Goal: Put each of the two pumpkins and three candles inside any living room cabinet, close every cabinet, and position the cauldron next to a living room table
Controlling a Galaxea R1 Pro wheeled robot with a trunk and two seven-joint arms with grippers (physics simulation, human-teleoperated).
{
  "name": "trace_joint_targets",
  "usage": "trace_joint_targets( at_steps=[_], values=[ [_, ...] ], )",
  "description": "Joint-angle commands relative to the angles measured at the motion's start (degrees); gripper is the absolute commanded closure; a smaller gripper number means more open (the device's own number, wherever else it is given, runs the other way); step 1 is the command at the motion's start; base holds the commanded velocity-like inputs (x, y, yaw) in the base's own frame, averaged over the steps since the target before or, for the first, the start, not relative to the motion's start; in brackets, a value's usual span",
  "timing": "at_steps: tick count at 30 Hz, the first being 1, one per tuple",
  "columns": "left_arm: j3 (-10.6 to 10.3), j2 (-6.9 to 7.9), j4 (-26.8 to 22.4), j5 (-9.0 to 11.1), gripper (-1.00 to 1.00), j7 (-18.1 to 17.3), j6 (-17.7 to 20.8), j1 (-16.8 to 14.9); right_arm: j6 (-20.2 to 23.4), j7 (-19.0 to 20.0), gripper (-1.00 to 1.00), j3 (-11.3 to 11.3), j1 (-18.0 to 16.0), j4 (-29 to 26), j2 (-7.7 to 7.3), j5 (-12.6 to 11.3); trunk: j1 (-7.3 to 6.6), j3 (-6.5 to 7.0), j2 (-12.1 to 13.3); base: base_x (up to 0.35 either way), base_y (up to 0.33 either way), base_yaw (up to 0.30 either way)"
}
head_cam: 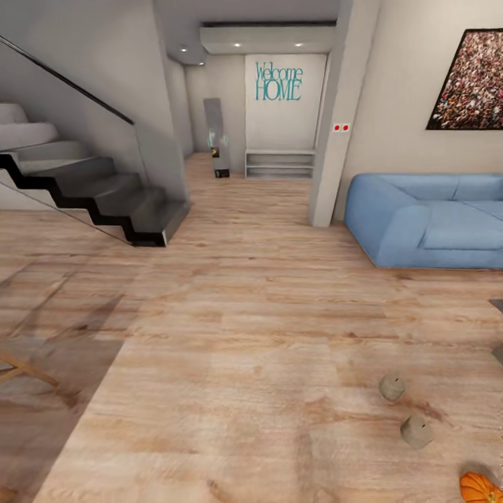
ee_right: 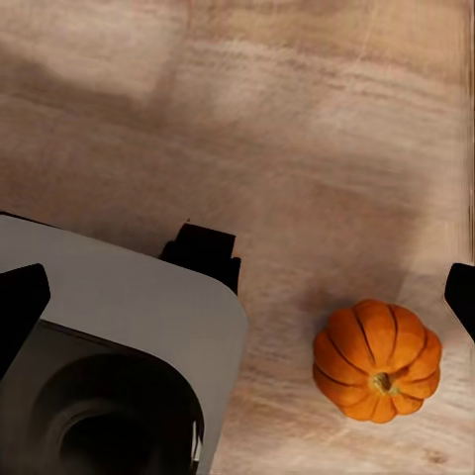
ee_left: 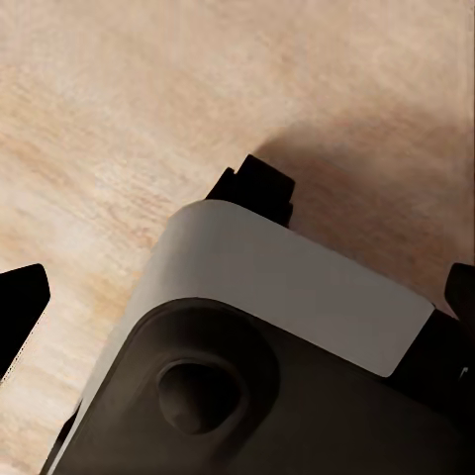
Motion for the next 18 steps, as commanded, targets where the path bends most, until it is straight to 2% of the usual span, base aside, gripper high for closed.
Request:
trace_joint_targets(
  at_steps=[1, 18],
  values=[
    [0.00, 0.00, 0.00, 0.00, -1.00, 0.00, 0.00, 0.00, 0.00, 0.00, -1.00, -0.01, 0.00, 0.01, -0.01, 0.00, 0.00, 0.00, 0.00, 0.330, 0.000, -0.282],
    [0.00, 0.00, 0.00, 0.00, -1.00, 0.00, 0.00, 0.01, 0.00, 0.00, -1.00, 0.02, 0.00, 0.05, 0.02, 0.00, 0.00, 0.00, 0.00, 0.330, 0.000, -0.282]
  ],
)
